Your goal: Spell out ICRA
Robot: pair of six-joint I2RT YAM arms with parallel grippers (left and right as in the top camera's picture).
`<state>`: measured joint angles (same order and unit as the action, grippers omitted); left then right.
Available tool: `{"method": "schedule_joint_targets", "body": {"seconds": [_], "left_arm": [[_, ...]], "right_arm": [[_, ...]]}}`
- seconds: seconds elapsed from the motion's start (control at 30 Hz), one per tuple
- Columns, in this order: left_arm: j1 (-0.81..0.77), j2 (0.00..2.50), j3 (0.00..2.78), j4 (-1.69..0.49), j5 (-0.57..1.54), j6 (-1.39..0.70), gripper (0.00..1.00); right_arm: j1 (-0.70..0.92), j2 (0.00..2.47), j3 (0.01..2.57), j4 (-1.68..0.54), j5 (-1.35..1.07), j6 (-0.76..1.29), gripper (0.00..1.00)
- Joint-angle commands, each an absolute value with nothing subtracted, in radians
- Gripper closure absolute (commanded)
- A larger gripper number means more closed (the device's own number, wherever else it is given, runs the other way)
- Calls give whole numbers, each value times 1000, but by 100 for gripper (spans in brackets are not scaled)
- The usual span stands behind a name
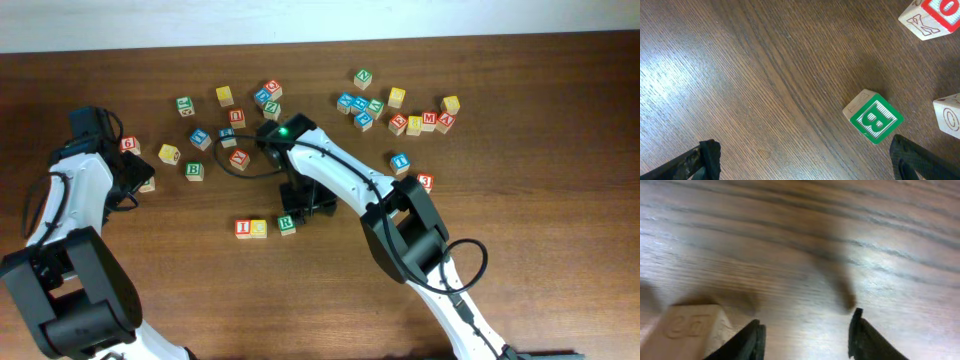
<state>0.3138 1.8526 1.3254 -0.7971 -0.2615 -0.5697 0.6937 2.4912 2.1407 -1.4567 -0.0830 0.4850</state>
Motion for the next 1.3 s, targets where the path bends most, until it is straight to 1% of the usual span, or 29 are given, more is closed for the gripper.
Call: {"method": "schedule_joint_targets", "body": {"seconds": [0.0,0.03,0.07,0.2,0.43,0.67,0.83,0.93,1.07,1.1,1.2,1.27], "left_arm": [[315,1831,1322,-798,-265,-572,1],[315,1831,1322,-798,-265,-572,0],[315,1831,1322,-798,-265,-572,1],[315,1831,1322,-798,-265,-572,1],[315,1831,1322,-798,-265,-572,1],[315,1831,1322,-798,-265,-572,1],[315,1831,1322,-798,-265,-572,1],[315,1831,1322,-798,-265,-572,1],[315,1831,1322,-798,-265,-572,1],[315,1831,1322,-798,-265,-572,1],[315,1831,1322,-798,-265,-572,1],[315,1831,1322,-798,-265,-572,1]], "right_arm": [[651,2497,2132,-1512,-65,441,62],[644,2484,2132,-1519,-51,442,69],[640,2463,2132,-1519,-33,443,73],[643,2355,2132,-1510,91,516,73],[650,2226,2132,-1406,124,498,73],[697,2088,2132,-1469,239,499,73],[756,2000,2132,-1466,323,499,73],[759,2009,2086,-1400,326,499,73],[744,2009,1960,-1270,275,499,77],[737,2009,1921,-1228,244,498,77],[713,2009,1842,-1151,176,499,69],[704,2016,1835,-1150,168,499,58]]}}
